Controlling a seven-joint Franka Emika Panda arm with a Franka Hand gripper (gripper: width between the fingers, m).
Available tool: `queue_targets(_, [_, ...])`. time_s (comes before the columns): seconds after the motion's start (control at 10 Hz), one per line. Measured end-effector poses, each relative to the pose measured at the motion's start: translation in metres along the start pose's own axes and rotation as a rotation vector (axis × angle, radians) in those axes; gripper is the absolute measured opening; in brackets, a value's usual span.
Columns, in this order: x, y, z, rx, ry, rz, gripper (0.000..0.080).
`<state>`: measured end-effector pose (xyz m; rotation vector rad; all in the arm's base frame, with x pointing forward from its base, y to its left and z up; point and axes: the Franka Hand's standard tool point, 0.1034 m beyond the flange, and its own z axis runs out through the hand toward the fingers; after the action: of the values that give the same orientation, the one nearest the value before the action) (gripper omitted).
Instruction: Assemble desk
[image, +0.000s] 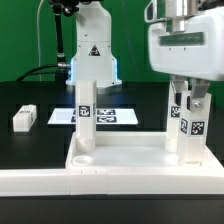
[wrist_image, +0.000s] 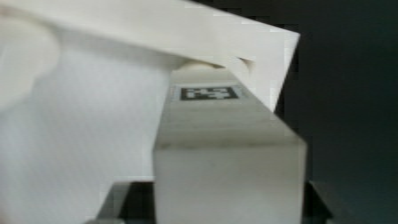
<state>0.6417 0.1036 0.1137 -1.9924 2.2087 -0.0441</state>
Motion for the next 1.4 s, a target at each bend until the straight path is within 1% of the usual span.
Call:
queue_targets(0.2, [-0.004,0.001,0.0,0.0,-0.004,0.11,0.029])
queue_targets(0.3, [-0.003,0.001,0.0,0.001,-0.003,0.093,0.029])
queue_targets(0.4, [-0.003,0.001,0.0,0.0,-0.002,0.062,0.047])
queue_targets(0.5, [-0.003,0.001,0.0,-0.01,0.013,-0.07,0.059])
queue_targets(0.6, [-0.004,0.001,-0.001,-0.03,0.031,-0.324,0.059])
queue_targets(0.7, [-0.009,0.004,0.005,-0.04,0.021,-0.586,0.0637])
queue_targets(0.8, [-0.013,0.006,0.008,-0.036,0.013,-0.623,0.0637])
queue_targets(0.9, [-0.02,0.008,0.006,-0.02,0.033,-0.667,0.0648])
queue_targets(1.1, [-0.017,0.008,0.007,-0.025,0.037,-0.784,0.0649])
queue_targets(1.2, [-0.016,0.008,0.007,-0.032,0.045,-0.899,0.0649])
queue_targets(1.3, [-0.014,0.007,0.006,-0.048,0.063,-1.136,0.0649])
queue_targets(1.4, [-0.006,0.004,0.005,-0.057,0.06,-1.312,0.0649])
